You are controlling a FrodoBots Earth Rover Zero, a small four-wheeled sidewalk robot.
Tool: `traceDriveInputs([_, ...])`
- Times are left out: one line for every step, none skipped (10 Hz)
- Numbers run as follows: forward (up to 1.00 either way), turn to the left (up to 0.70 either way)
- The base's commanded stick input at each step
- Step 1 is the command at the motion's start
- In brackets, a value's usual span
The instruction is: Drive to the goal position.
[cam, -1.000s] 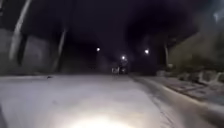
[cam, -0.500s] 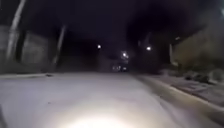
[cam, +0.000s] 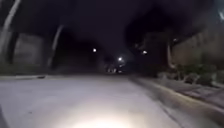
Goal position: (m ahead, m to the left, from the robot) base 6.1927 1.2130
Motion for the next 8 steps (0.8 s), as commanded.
traceDriveInputs([0.7, -0.19])
traceDriveInputs([0.7, -0.24])
traceDriveInputs([0.7, -0.28])
traceDriveInputs([0.7, -0.33])
traceDriveInputs([0.7, -0.35])
traceDriveInputs([0.7, -0.35])
traceDriveInputs([0.7, -0.12])
traceDriveInputs([0.7, -0.03])
